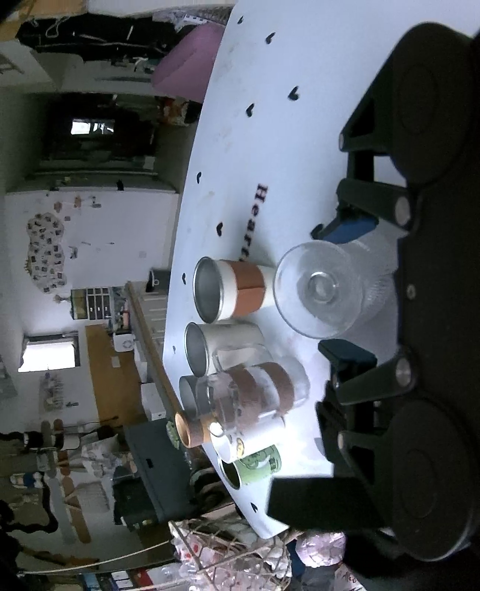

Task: Flip cup upright
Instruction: 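Tilt the glass with the right gripper while the left gripper grasps its bowl, then rotate the glass upright with the left gripper while the right gripper releases the stem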

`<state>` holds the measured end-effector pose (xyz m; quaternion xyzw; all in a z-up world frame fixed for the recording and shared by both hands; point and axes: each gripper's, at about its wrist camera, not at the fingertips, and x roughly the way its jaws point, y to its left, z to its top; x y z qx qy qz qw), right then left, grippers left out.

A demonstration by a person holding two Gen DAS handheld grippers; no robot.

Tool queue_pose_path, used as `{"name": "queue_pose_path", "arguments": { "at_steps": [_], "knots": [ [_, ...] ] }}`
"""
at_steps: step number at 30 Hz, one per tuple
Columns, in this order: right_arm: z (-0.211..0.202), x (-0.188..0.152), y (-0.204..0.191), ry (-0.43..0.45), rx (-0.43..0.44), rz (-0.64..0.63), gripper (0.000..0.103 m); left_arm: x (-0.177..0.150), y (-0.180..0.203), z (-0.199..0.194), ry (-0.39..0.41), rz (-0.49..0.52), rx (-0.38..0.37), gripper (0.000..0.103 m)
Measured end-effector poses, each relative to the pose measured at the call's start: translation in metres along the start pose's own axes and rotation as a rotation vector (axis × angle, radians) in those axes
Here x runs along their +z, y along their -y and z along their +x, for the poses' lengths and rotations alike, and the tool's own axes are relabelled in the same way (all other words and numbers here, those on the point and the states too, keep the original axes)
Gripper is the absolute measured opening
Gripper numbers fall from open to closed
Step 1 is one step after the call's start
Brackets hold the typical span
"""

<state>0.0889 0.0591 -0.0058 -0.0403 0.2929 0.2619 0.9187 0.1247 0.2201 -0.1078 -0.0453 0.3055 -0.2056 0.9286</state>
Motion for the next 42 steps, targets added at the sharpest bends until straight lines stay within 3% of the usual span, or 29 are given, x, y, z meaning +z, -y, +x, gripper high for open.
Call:
{"name": "queue_pose_path", "arguments": {
  "at_steps": [6, 12, 17, 18, 19, 20, 25, 29, 34, 39, 42],
  "knots": [
    [-0.024, -0.039, 0.014, -0.018, 0.021, 0.087, 0.057, -0.015, 0.009, 0.000, -0.019, 0.061, 0.068, 0.103],
    [-0.020, -0.065, 0.030, -0.061, 0.009, 0.173, 0.057, -0.015, -0.012, -0.016, -0.030, -0.030, 0.093, 0.101],
    [0.002, -0.088, 0.040, -0.149, -0.016, 0.244, 0.057, 0.001, -0.035, -0.023, -0.077, -0.243, -0.010, 0.094],
    [0.004, -0.091, 0.040, -0.152, -0.018, 0.249, 0.052, 0.005, -0.038, -0.023, -0.083, -0.282, -0.034, 0.093],
    [0.006, -0.093, 0.040, -0.158, -0.038, 0.250, 0.023, 0.010, -0.040, -0.020, -0.090, -0.320, -0.057, 0.092],
    [0.007, -0.095, 0.043, -0.162, -0.012, 0.274, 0.020, 0.016, -0.040, -0.017, -0.096, -0.355, -0.080, 0.091],
    [0.008, -0.097, 0.047, -0.149, 0.025, 0.320, 0.022, 0.043, -0.028, 0.007, -0.124, -0.449, -0.170, 0.090],
    [0.007, -0.098, 0.050, -0.144, 0.028, 0.332, 0.022, 0.060, -0.014, 0.031, -0.176, -0.444, -0.211, 0.090],
    [0.005, -0.101, 0.054, -0.133, 0.023, 0.338, 0.022, 0.081, 0.013, 0.061, -0.276, -0.351, -0.227, 0.090],
    [0.004, -0.101, 0.052, -0.128, 0.018, 0.328, 0.022, 0.088, 0.033, 0.084, -0.372, -0.258, -0.177, 0.088],
    [0.003, -0.101, 0.050, -0.125, 0.017, 0.321, 0.022, 0.084, 0.033, 0.095, -0.415, -0.232, -0.135, 0.081]
  ]
}}
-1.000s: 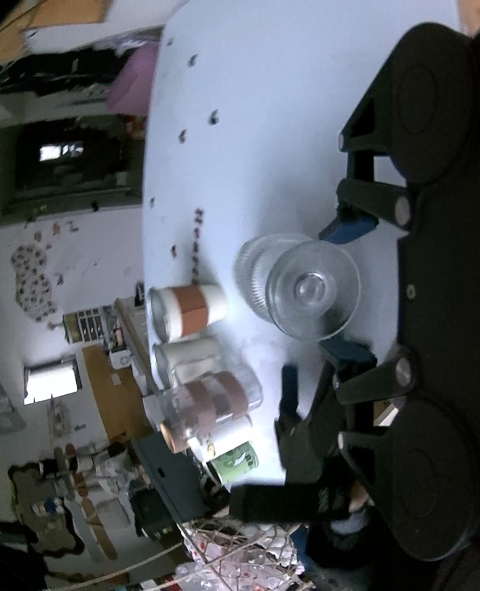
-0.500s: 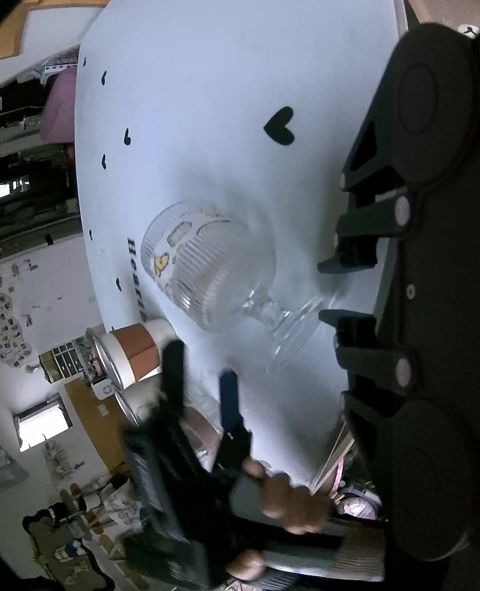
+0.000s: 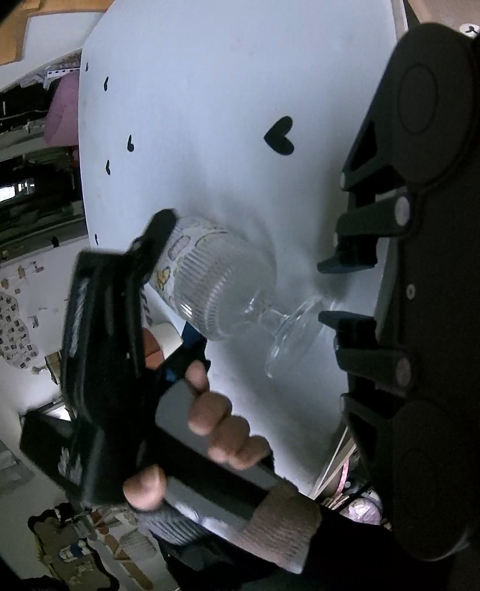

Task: Flip cup upright
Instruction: 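Rotate the glass upright with the left gripper while the right gripper releases the stem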

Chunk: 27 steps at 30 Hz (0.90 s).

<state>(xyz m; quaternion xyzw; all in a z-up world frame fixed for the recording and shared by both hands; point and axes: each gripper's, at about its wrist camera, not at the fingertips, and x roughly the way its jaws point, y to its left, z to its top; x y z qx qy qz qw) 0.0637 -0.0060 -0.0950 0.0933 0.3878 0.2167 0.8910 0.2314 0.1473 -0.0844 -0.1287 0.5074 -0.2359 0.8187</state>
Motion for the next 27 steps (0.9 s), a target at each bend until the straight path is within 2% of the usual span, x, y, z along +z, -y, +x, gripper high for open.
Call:
{"name": "queue_pose_path", "arguments": {
  "at_steps": [2, 7, 13, 15, 19, 27],
  "knots": [
    [-0.001, -0.001, 0.001, 0.003, 0.002, 0.001, 0.022, -0.002, -0.002, -0.001, 0.008, 0.023, -0.009, 0.075],
    [-0.001, -0.001, 0.001, 0.004, 0.003, 0.000, 0.024, -0.008, -0.004, -0.020, 0.059, 0.027, -0.006, 0.074],
    [0.008, 0.003, -0.006, 0.007, 0.003, -0.013, 0.025, -0.024, 0.000, -0.067, 0.214, 0.100, 0.031, 0.074],
    [0.015, 0.007, -0.012, 0.009, 0.000, -0.030, 0.025, -0.031, 0.002, -0.082, 0.278, 0.136, 0.065, 0.074],
    [0.031, 0.015, -0.025, 0.013, 0.009, -0.061, 0.025, -0.042, 0.002, -0.099, 0.383, 0.204, 0.181, 0.073],
    [0.046, 0.023, -0.044, 0.014, -0.012, -0.103, 0.026, -0.047, -0.018, -0.108, 0.523, 0.242, 0.414, 0.073]
  ]
}}
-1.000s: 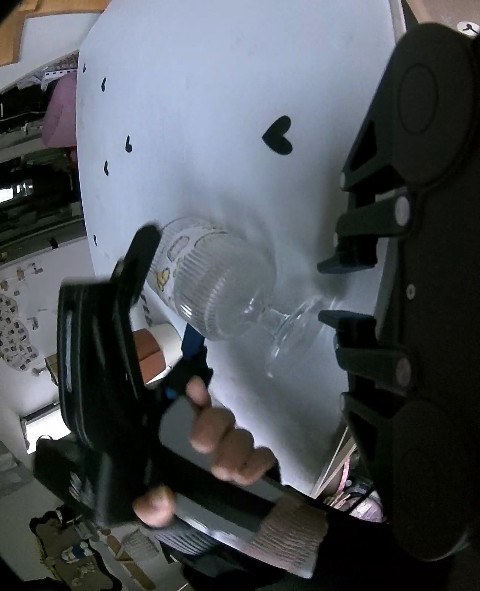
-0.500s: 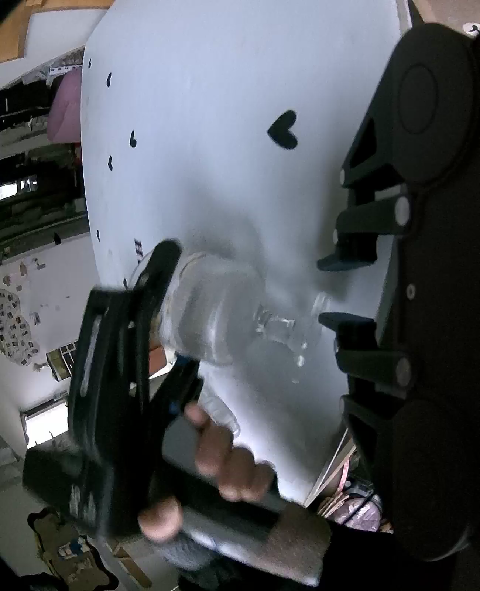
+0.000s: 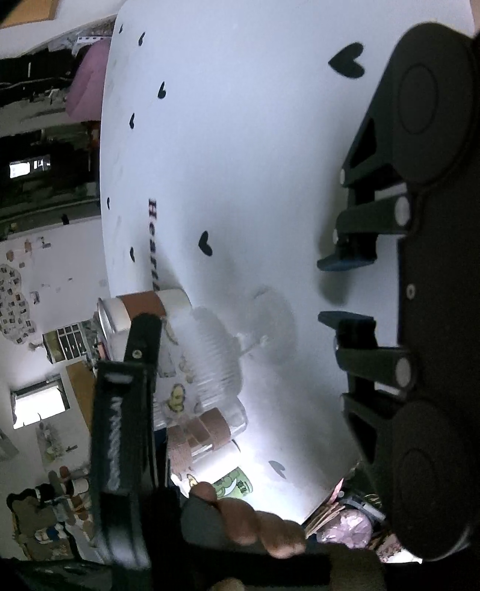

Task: Flip cup upright
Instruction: 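Rotate the glass upright with the left gripper while the right gripper releases the stem, then set the upright glass on the table beside the cups and open the left gripper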

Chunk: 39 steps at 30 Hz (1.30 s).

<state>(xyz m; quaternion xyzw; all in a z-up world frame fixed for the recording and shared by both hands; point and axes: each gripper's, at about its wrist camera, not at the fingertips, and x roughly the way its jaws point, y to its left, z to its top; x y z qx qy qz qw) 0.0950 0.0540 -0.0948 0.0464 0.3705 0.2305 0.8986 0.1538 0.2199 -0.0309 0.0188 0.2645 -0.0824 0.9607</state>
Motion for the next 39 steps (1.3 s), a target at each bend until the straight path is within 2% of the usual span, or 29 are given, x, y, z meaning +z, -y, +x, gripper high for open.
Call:
{"name": "queue_pose_path", "arguments": {
  "at_steps": [4, 10, 14, 21, 23, 31, 39],
  "knots": [
    [0.001, 0.000, 0.002, -0.001, -0.001, 0.001, 0.026, 0.000, -0.012, 0.007, 0.040, -0.009, 0.074, 0.073],
    [0.000, -0.001, -0.001, -0.001, -0.008, -0.014, 0.026, -0.001, -0.023, 0.016, 0.094, -0.055, 0.100, 0.073],
    [-0.001, -0.002, -0.001, 0.001, -0.009, -0.009, 0.026, -0.003, -0.020, 0.014, 0.096, -0.035, 0.102, 0.074],
    [-0.004, 0.000, 0.001, 0.010, -0.019, 0.010, 0.026, -0.001, -0.023, 0.006, 0.114, -0.061, 0.082, 0.075],
    [-0.006, 0.001, 0.001, 0.017, -0.019, 0.011, 0.026, 0.000, -0.024, 0.001, 0.123, -0.065, 0.083, 0.080],
    [-0.030, 0.012, -0.003, 0.109, -0.034, 0.010, 0.026, 0.003, -0.032, -0.032, 0.112, -0.090, 0.091, 0.086],
    [-0.057, 0.027, -0.013, 0.229, -0.052, -0.011, 0.028, -0.011, -0.048, -0.066, 0.081, -0.120, 0.092, 0.089]
  ]
}}
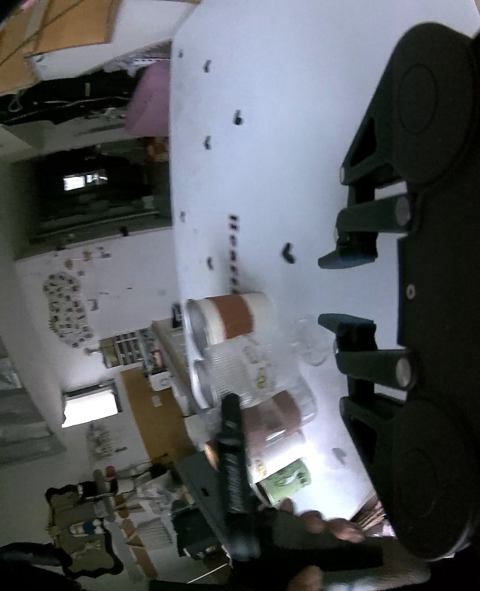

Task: Flip cup upright
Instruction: 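Set the upright glass on the table beside the cups and open the left gripper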

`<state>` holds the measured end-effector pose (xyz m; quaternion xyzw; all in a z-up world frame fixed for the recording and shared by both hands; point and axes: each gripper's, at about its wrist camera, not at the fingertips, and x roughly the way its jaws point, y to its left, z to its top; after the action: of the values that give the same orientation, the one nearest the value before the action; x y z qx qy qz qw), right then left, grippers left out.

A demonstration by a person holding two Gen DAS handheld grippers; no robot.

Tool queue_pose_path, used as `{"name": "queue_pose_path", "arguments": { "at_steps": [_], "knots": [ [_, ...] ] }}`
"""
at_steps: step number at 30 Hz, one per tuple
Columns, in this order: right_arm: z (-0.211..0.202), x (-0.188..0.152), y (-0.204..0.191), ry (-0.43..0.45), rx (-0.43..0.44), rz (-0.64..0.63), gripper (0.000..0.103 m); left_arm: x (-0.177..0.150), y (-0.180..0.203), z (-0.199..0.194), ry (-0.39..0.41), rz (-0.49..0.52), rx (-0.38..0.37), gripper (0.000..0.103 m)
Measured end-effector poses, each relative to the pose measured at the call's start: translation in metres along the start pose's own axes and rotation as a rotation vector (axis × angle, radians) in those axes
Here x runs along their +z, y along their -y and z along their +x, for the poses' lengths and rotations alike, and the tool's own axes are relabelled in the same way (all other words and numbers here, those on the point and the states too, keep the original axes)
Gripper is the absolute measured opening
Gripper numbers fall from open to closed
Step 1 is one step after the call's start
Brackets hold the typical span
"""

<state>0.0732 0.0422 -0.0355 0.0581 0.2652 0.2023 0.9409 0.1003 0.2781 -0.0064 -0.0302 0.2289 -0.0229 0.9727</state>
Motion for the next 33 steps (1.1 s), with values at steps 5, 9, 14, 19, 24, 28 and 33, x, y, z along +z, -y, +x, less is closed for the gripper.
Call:
{"name": "queue_pose_path", "arguments": {
  "at_steps": [5, 9, 14, 19, 24, 28, 33],
  "knots": [
    [-0.006, 0.004, -0.005, 0.035, -0.038, -0.015, 0.034, -0.009, -0.012, -0.023, 0.011, -0.014, 0.025, 0.094],
    [-0.012, 0.006, -0.008, 0.060, -0.061, -0.024, 0.044, -0.017, -0.022, -0.040, 0.021, -0.028, 0.045, 0.098],
    [-0.021, 0.006, -0.013, 0.086, -0.093, -0.050, 0.058, -0.025, -0.026, -0.054, 0.037, -0.044, 0.053, 0.103],
    [-0.027, 0.004, -0.017, 0.096, -0.128, -0.073, 0.074, -0.032, -0.027, -0.061, 0.029, -0.043, 0.055, 0.103],
    [-0.036, 0.001, -0.020, 0.122, -0.157, -0.087, 0.093, -0.039, -0.023, -0.064, 0.009, -0.027, 0.048, 0.103],
    [-0.039, 0.001, -0.022, 0.135, -0.189, -0.099, 0.103, -0.042, -0.019, -0.064, -0.001, -0.017, 0.033, 0.103],
    [-0.039, -0.001, -0.023, 0.131, -0.197, -0.100, 0.103, -0.042, -0.018, -0.067, 0.005, -0.019, 0.035, 0.103]
  ]
}}
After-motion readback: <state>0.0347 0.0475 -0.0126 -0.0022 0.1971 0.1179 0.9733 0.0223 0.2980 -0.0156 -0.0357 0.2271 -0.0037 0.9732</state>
